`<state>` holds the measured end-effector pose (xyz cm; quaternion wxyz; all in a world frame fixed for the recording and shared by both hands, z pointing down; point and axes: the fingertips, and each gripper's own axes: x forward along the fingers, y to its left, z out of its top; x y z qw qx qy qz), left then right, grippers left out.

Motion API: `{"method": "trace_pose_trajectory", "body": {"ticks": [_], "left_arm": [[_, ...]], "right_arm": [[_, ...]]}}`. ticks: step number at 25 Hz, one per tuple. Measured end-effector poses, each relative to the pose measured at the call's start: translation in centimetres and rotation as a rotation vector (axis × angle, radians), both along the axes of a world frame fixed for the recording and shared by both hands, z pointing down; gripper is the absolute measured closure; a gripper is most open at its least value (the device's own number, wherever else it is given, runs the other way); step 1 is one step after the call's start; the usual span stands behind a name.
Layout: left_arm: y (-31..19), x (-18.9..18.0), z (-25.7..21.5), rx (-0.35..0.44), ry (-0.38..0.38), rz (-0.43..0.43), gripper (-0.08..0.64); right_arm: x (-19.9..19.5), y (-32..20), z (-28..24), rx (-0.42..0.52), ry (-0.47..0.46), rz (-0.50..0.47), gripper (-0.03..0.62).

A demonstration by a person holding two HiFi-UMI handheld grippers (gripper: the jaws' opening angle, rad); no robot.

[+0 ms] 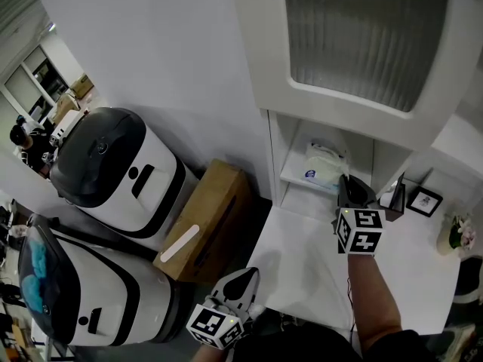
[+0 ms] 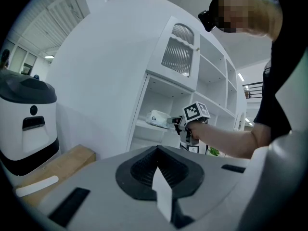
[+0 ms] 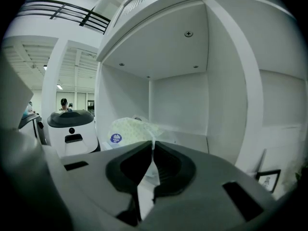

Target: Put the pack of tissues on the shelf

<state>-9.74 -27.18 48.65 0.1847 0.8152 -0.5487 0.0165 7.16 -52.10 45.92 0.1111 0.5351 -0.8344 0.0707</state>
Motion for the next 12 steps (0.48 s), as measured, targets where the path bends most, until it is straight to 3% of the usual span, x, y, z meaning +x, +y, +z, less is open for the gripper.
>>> {"method": "trace_pose_trajectory", "body": {"ticks": [12], "left_arm": [[0.6,-1.2,-0.3,0.003,-0.003,0.001,0.557]], "right_arm": [[-0.3,-0.9,0.4,-0.019,-0.016,0.029,0.583]]}}
